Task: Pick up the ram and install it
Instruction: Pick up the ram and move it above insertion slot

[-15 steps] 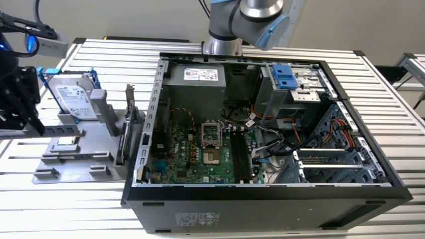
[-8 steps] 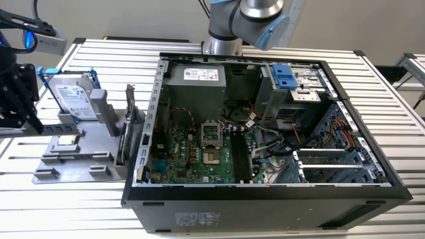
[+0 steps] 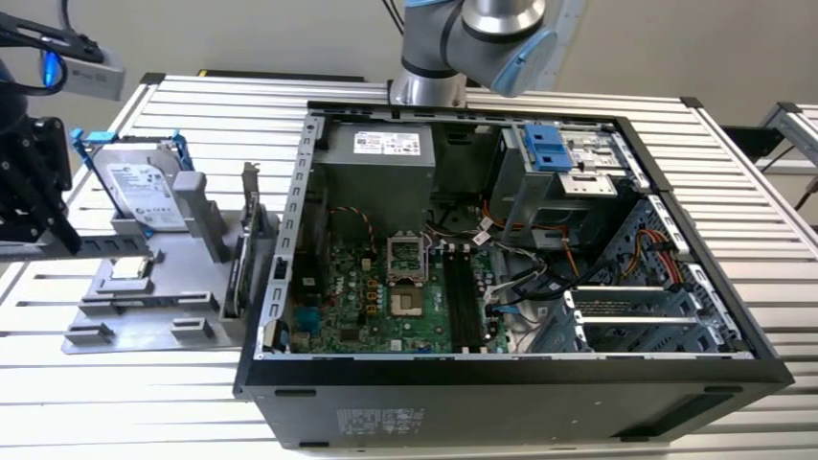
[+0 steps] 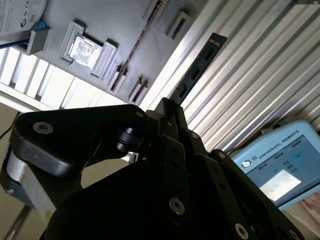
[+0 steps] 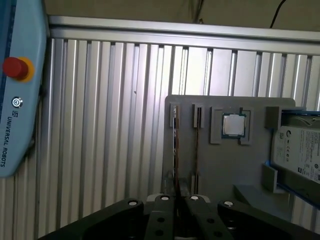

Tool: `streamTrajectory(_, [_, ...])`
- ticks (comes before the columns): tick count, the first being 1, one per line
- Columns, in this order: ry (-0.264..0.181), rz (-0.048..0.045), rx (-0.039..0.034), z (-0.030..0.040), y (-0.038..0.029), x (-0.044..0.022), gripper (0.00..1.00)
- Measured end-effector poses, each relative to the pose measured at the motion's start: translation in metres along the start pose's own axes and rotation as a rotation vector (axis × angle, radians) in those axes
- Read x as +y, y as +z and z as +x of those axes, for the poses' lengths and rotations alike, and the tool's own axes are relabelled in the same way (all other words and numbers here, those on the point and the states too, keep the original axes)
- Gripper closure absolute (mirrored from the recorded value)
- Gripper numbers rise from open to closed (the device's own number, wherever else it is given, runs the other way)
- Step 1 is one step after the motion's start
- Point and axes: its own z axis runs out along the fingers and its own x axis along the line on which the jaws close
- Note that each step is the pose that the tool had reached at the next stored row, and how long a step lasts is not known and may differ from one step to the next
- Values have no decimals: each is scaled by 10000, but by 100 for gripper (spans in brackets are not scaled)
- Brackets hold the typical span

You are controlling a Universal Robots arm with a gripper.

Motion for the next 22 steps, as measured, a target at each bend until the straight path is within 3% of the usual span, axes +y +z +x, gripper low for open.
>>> streamTrajectory(22, [0, 0, 0, 4, -102, -1, 100])
